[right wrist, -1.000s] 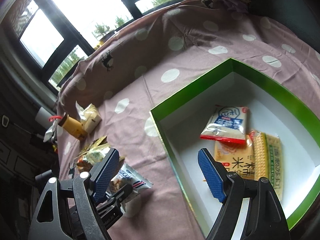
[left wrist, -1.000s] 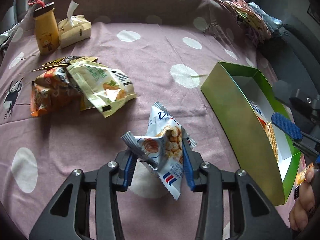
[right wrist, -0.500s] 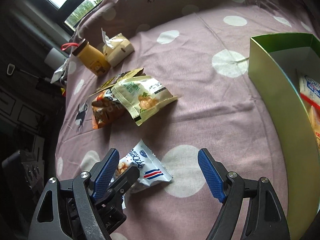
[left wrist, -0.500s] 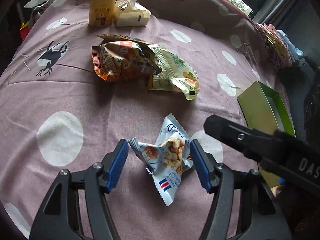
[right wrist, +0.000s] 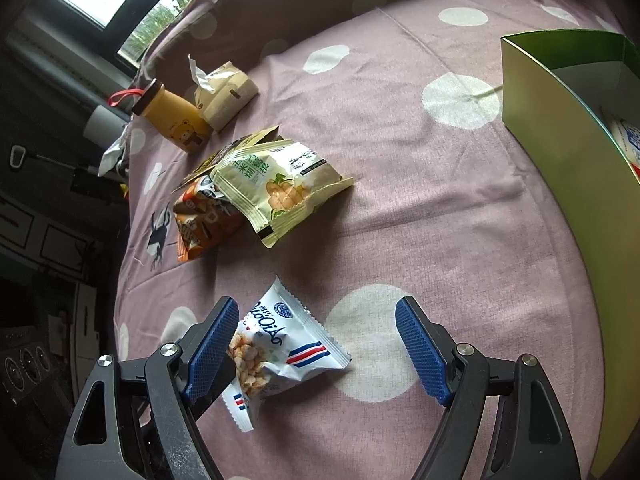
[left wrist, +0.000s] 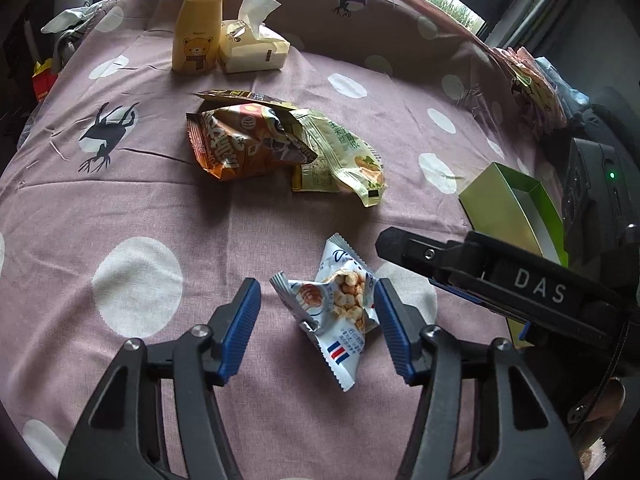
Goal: Organize snacks
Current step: 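Close the right gripper on the white-and-blue peanut packet and lift it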
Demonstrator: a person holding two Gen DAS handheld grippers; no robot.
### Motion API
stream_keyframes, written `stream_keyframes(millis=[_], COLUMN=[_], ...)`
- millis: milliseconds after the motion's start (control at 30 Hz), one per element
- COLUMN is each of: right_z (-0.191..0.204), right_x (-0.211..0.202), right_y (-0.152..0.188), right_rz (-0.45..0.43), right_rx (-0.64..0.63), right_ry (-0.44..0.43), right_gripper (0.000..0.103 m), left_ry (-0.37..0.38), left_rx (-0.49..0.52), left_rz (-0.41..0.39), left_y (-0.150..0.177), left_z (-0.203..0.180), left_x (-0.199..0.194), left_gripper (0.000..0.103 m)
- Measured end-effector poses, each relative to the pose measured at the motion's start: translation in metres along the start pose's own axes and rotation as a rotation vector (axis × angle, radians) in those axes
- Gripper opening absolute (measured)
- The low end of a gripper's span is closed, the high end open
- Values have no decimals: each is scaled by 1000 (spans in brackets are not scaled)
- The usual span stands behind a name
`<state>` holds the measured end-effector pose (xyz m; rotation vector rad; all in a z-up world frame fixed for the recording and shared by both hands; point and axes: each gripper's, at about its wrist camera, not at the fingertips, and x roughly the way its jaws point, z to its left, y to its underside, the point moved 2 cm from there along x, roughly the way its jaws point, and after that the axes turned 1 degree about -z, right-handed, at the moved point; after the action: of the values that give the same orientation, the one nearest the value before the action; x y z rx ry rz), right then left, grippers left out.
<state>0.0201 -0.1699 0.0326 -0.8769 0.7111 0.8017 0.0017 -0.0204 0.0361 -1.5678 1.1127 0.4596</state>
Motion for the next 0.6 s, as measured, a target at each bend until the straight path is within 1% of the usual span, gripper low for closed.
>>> stream_keyframes(millis=[33, 67, 100, 167, 300, 400, 500, 600], right_z=[-1, -1, -2, 0, 12, 15, 18, 18], right_x=[3, 6, 10, 17, 22, 25, 26, 25], right_y=[0, -1, -1, 1, 5, 7, 11, 13], right_rz=[4, 10, 23, 55, 43, 49, 85, 105], right_rx=[2, 3, 8, 10, -59, -59, -75, -70], right_ry=[-3, -8, -18, -43, -24, -47, -81, -94], right_gripper=[81, 81, 81, 81, 81, 81, 81, 80], left_ry=[0, 3, 9, 24, 27, 35, 22, 29], left_rx=[3, 1, -3, -2, 5, 1, 7, -4], left_rz=[9, 16, 18, 19, 21, 29, 48, 67], left_y=[1, 2, 2, 2, 3, 3, 4, 6], left_z=[0, 0, 0, 0, 1, 3, 4, 6], left_x=[2, 3, 3, 2, 2, 3, 4, 2], left_gripper=[43, 39, 39, 31, 29, 29, 29, 31])
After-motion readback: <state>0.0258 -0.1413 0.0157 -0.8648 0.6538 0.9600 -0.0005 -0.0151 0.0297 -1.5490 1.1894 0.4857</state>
